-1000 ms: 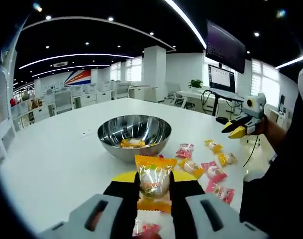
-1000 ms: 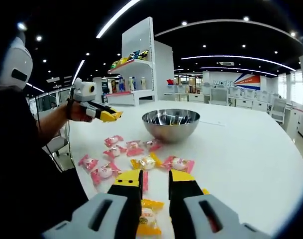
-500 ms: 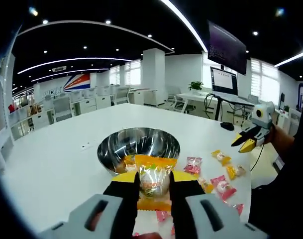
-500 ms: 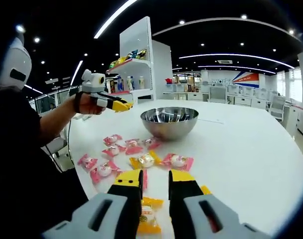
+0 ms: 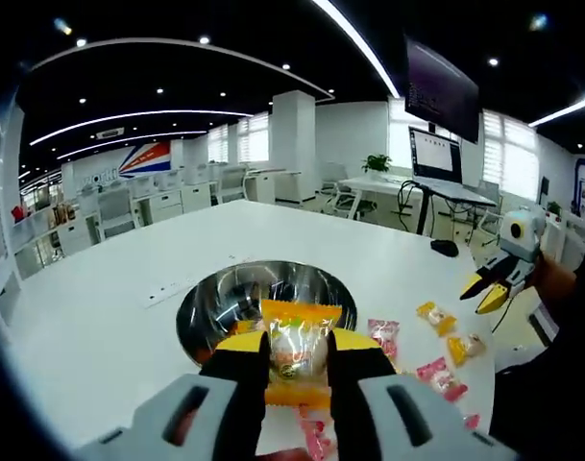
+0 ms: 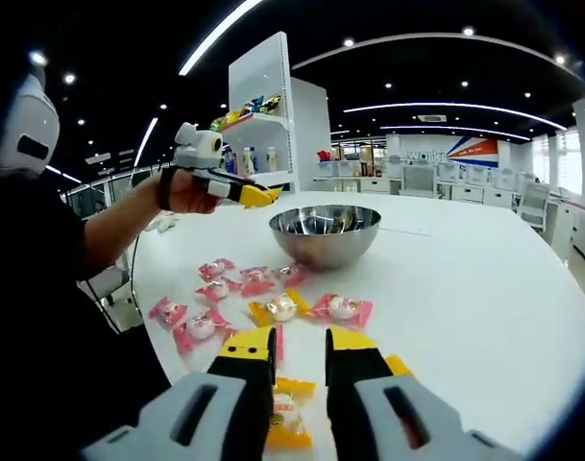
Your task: Pick up the marshmallows scattered on the table and place them into the bowl on the table
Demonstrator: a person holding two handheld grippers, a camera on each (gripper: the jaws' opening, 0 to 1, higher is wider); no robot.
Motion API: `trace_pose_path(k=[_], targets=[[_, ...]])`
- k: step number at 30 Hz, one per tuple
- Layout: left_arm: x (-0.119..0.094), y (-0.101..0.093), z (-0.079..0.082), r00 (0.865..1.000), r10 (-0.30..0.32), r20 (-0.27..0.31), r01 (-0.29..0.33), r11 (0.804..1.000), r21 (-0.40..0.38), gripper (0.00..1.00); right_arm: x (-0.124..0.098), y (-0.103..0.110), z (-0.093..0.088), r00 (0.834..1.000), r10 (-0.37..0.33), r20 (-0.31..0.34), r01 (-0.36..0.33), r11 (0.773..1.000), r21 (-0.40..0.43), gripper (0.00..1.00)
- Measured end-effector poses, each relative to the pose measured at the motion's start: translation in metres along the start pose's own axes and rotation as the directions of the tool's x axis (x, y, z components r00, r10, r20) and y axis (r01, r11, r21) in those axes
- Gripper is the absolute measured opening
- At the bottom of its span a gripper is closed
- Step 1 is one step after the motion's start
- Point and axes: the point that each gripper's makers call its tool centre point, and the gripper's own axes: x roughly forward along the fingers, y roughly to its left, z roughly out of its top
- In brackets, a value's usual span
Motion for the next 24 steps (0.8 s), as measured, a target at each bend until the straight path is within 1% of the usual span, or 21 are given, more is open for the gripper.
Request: trace_pose_path(k=[5,12,16,24], targets=[[0.009,0.004,0.007,1.0,0.006,-0.007,-0.006,1.0,0.004,0.25,-0.001,-0.001,-0.002,1.0,0.0,-0.001,0.0,1.0,0.004,0.21],[0.019,0.01,0.008,1.0,0.014,-0.019,-0.014,1.0,-0.012,0.25,-0.004,-0.008,-0.004,1.0,-0.01,0.004,0.01,1.0,0.015,0.21],[0.025,0.007,0.005,0.999,0.004,-0.038,-0.004,1.0,-0.018,0.25,-0.006,-0.009,-0.002,1.0,-0.018,0.01,0.018,1.0,0.018,0.2],[0.038,0.008,-0.007,0.995,0.011,-0.098,-0.012,1.0,-0.013,0.25,-0.008,-0.007,-0.004,1.0,-0.012,0.016,0.012,1.0,0.023,0.2]])
